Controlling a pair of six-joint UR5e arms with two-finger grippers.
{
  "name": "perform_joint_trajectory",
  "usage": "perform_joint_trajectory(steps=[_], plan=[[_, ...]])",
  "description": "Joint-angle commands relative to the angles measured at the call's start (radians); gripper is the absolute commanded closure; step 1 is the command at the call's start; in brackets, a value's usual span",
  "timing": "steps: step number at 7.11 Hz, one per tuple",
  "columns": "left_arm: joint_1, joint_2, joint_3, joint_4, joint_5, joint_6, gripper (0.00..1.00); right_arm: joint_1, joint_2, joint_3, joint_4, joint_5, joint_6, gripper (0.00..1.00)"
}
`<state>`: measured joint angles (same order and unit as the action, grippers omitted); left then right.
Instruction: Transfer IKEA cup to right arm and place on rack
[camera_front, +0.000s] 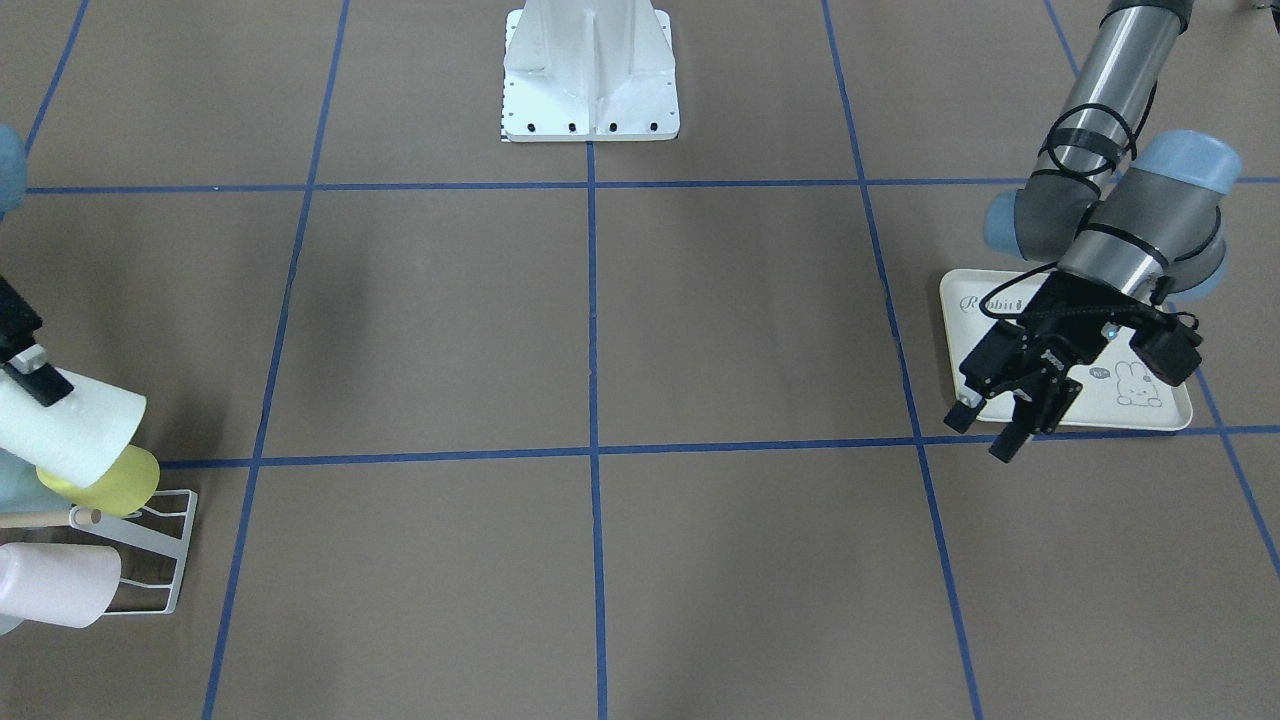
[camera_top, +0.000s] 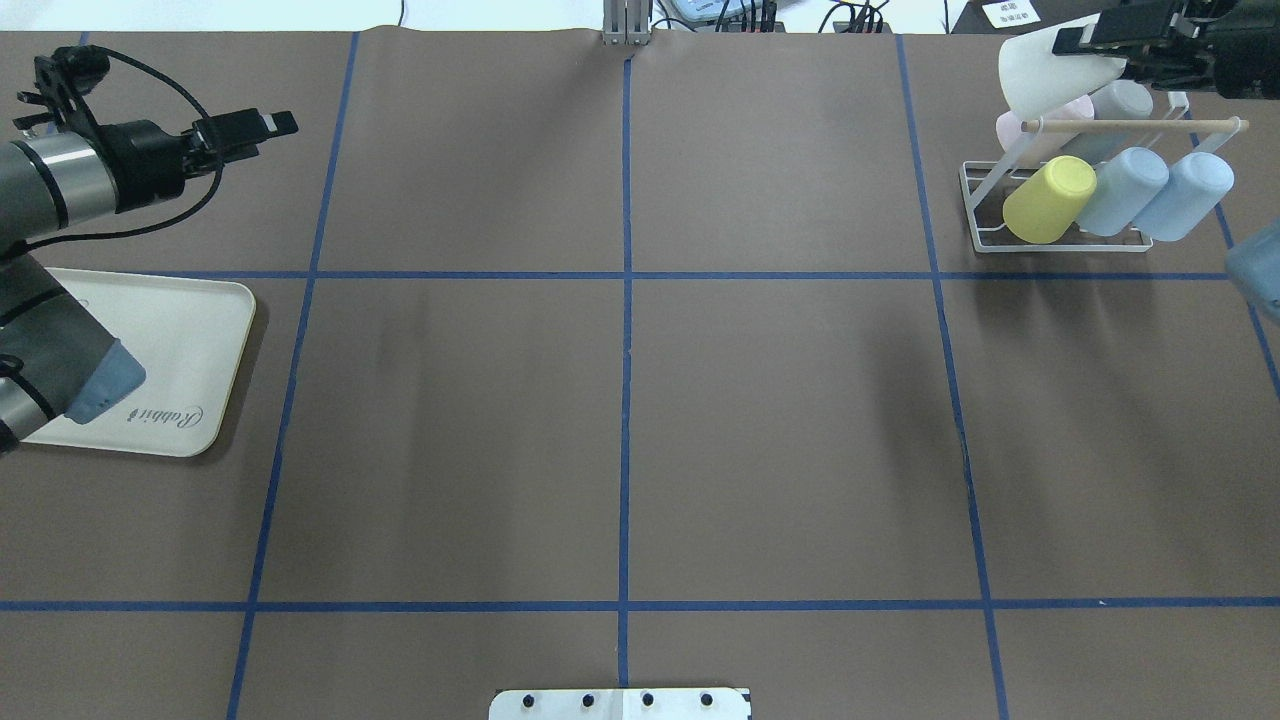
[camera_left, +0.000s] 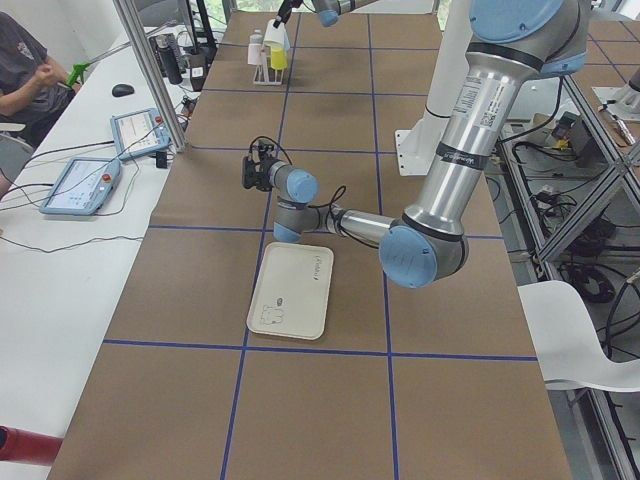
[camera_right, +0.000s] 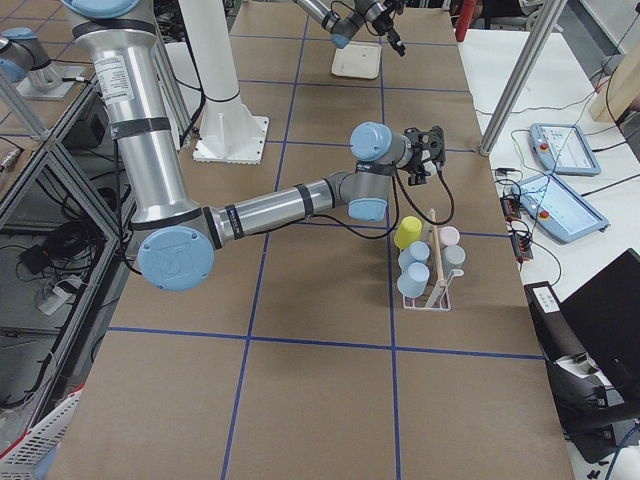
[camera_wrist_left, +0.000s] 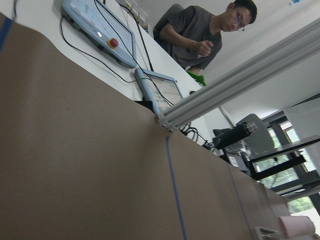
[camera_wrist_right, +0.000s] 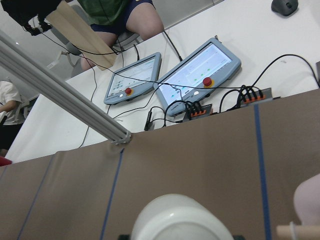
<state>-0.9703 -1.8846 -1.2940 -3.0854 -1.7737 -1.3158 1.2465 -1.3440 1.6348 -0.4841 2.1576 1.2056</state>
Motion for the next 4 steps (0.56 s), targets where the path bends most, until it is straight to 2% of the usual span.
perform_joint_trajectory(steps=[1,3,4], plan=[[-0.103,0.021,-0.005,0.171,-0.001,0.246,0.00,0.089,0.011,-0.001,-0.223,-0.001,-0.276,0.67],[-0.177,0.044,-0.030,0.330,-0.001,0.476,0.00,0.134,0.058,-0.010,-0.438,-0.004,-0.482,0.68],[-0.218,0.045,-0.050,0.421,-0.027,0.554,0.00,0.149,0.103,-0.086,-0.490,-0.008,-0.520,0.68]])
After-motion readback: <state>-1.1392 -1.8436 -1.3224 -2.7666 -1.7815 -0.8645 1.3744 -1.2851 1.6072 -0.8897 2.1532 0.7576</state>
